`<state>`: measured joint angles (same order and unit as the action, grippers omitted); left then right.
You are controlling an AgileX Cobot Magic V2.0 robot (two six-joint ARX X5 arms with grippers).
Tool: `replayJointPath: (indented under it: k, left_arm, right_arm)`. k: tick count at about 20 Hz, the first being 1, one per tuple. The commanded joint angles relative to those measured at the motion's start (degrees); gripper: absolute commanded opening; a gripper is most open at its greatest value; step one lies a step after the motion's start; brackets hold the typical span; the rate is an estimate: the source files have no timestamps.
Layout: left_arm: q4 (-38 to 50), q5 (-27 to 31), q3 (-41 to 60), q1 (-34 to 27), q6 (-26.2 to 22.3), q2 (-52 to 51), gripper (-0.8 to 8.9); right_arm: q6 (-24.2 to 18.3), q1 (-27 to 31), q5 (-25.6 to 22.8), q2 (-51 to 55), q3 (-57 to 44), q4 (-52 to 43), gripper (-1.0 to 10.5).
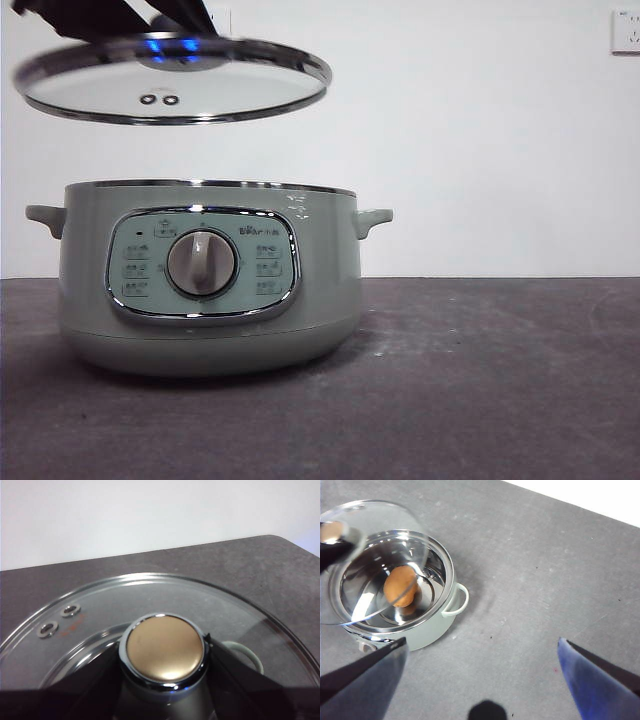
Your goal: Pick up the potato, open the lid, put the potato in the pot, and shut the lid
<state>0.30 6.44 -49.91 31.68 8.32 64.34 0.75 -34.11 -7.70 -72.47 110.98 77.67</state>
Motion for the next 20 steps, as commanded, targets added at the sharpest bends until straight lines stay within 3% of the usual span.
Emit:
replayJointPath:
  k: [1, 11, 20]
  left_arm:
    - [4.83, -0.59, -0.68, 0.24, 0.72, 2.29, -0.09]
    - [9.81, -0.48, -0.68, 0.24, 0.72, 12.24, -0.09]
    - [5.79, 1.46, -0.68, 0.17, 0.35, 15.12, -0.09]
  right_arm:
    - [0.92, 0.02, -0.15, 0.15, -0.13, 0.87, 5.0]
    - [0.9, 0.02, -0.17, 0.15, -0.13, 0.87, 5.0]
    - [0.9, 0.02, -0.17, 0.15, -0.13, 0.87, 5.0]
